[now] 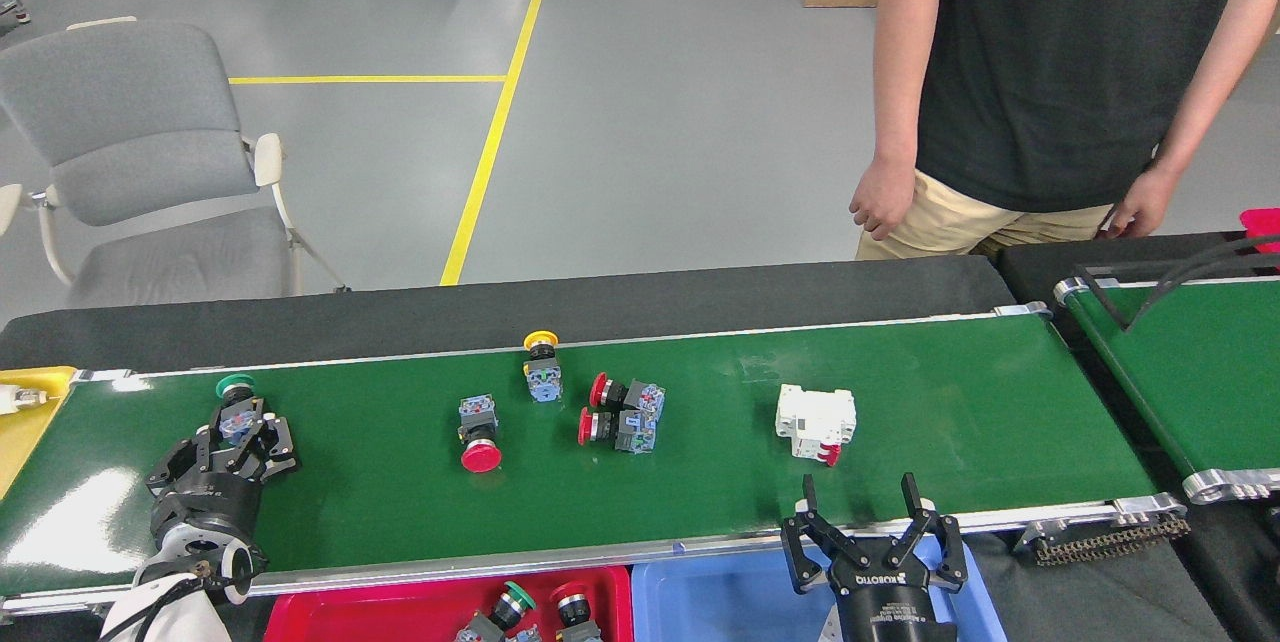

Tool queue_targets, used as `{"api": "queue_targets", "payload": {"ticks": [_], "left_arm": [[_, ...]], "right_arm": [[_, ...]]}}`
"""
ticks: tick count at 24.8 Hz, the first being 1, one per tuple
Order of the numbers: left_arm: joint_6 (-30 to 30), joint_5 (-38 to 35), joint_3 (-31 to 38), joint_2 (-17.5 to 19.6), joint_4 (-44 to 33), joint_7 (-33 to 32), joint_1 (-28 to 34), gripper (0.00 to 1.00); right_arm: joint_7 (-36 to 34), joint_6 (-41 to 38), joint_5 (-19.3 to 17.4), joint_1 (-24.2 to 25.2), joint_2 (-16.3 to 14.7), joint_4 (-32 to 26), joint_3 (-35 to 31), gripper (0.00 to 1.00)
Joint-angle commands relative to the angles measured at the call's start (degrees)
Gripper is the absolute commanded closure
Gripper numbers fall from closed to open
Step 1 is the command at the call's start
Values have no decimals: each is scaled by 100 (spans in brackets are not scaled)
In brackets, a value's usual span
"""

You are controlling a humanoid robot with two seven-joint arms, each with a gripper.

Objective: Pick switch part from conveyor to tray

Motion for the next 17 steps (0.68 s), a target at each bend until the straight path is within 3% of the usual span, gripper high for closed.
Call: {"api": "queue_targets", "payload": {"ticks": [1,3,4,7,9,11,12,15,17], "left_arm": [[-1195,119,-75,3,-882,80,311,91],[-2425,321,-146,47,-1954,36,1146,83],[-2540,321,-181,3,-2411,-17,1542,65],[-2540,277,-752,-146,-3123,-87,2588,40],[-2540,286,-937,-269,-3185,-96,2553,2],[-2540,312,-946,-304,-3202,-87,2526,0],[-2540,321,-910,-313,-3211,-87,2518,0],[-2540,321,-629,-304,-3229,-78,2535,0],[-2364,338,-304,-331,-3229,-78,2570,0]], "right_arm": [[18,71,16,-132,80,95,-7,0],[18,150,16,-360,203,288,-7,0],[9,256,16,-509,238,429,19,0],[9,335,16,-967,379,974,81,0],[9,343,8,-1230,440,1273,107,0],[9,343,-27,-1415,458,1528,107,3],[18,343,-36,-1494,458,1633,107,10],[35,273,-36,-1608,405,1835,116,52],[61,247,-36,-1617,379,1888,116,72]]}}
